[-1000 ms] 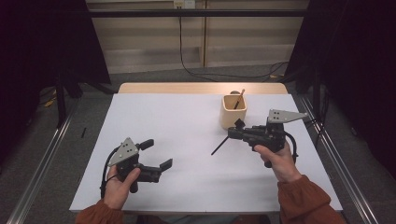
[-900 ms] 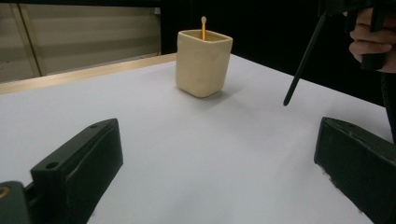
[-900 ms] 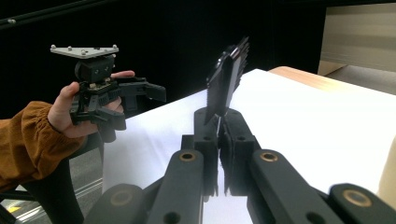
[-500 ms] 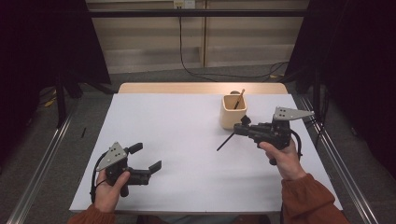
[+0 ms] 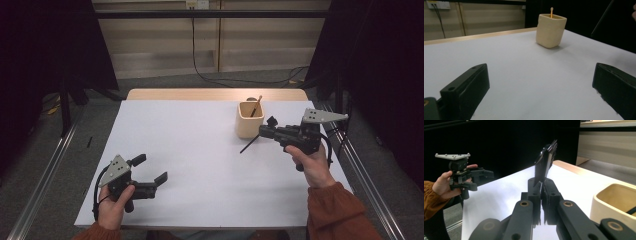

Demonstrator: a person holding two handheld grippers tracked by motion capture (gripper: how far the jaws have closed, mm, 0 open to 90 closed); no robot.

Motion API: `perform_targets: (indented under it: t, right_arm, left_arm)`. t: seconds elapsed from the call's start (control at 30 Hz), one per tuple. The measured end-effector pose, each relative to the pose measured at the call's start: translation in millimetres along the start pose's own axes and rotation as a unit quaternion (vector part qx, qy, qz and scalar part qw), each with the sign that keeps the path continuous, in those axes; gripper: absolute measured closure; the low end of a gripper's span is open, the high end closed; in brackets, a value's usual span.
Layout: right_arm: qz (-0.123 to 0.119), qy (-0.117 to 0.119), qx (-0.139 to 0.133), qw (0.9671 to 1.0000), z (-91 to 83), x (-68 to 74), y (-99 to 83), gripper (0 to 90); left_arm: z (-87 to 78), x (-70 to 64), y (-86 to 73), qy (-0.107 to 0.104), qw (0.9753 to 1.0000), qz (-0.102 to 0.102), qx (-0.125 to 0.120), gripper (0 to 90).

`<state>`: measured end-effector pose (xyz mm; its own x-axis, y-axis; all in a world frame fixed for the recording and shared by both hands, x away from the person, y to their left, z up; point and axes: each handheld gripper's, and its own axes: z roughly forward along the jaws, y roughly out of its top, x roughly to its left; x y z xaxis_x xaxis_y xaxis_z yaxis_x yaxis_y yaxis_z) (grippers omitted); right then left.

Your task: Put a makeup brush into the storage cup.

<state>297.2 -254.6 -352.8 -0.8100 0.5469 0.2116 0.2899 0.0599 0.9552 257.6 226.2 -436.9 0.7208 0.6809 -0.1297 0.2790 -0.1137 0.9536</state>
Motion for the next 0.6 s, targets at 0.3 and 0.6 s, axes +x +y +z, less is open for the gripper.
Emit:
perform_targets:
  t: [0.3, 0.6]
  right_arm:
    - [-0.006, -0.021, -0.001, 0.9998, -5.2, -7.7, 10.4, 85.6]
    - [-0.014, -0.052, -0.008, 0.9985, -11.0, -20.5, 31.7, 85.7]
  left_arm:
    - [-11.3, 8.5, -4.0, 0.018, 0.9998, -0.006, -0.006, 1.3]
    - [-21.1, 11.8, -6.2, 0.034, 0.9993, -0.012, -0.010, 1.6]
